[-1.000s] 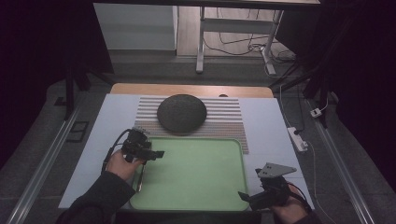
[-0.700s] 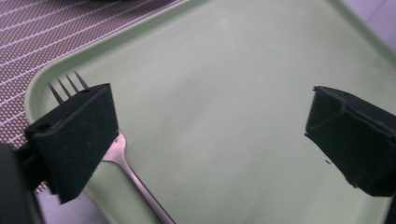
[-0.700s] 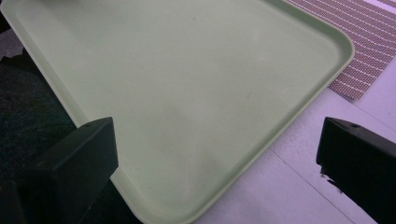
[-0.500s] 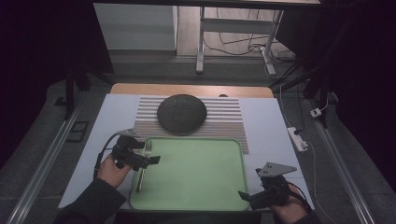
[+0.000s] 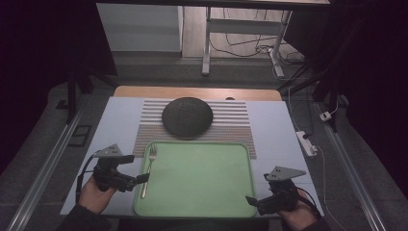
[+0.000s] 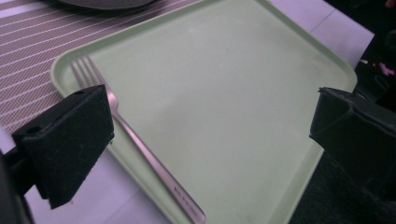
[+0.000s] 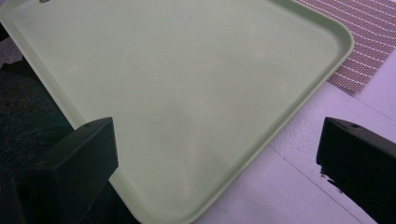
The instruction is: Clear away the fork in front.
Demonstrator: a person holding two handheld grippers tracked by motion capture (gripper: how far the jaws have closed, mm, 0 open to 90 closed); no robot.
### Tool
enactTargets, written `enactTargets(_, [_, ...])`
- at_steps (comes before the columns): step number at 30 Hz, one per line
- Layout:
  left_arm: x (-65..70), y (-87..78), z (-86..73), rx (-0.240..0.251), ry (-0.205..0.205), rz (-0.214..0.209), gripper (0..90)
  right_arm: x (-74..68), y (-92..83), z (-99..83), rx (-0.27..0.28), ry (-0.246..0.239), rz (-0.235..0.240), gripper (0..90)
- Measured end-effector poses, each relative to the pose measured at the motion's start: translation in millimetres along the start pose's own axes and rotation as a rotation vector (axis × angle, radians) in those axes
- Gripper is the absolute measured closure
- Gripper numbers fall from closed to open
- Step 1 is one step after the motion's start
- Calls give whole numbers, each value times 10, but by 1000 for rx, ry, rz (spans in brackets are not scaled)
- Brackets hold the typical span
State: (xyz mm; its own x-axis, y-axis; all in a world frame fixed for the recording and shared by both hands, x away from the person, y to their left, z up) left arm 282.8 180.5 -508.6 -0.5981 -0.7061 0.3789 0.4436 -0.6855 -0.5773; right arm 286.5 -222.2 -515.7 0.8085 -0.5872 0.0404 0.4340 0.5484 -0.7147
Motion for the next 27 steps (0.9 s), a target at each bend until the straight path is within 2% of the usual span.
enactTargets(8, [-65,-290,-186,50,-44,28,0,6,2,-1,1,10,1,0])
enactTargets(18, [-165,-559,-454,80,-85,74,0,17,4,-4,-2,21,2,0])
enactTargets(25, [-190,-600,-563,52,-76,121,0,16,7,-4,-3,26,7,0])
enactTargets(27, [-187,-606,-597,28,-73,140,0,14,9,-4,-4,25,7,0])
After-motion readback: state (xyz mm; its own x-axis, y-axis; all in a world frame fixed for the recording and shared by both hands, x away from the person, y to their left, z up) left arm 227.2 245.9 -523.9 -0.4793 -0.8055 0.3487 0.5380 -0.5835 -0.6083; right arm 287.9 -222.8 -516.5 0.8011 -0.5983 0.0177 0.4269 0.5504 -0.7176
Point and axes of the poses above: each handheld gripper's, and its own axes: y roughly forward along the jaws, z roughly out of its top, x roughly to its right, the point moved 8 cm from there along y, roughly forward along the jaws, and after that the axes turned 6 degrees about -y, right-handed, at the moved point
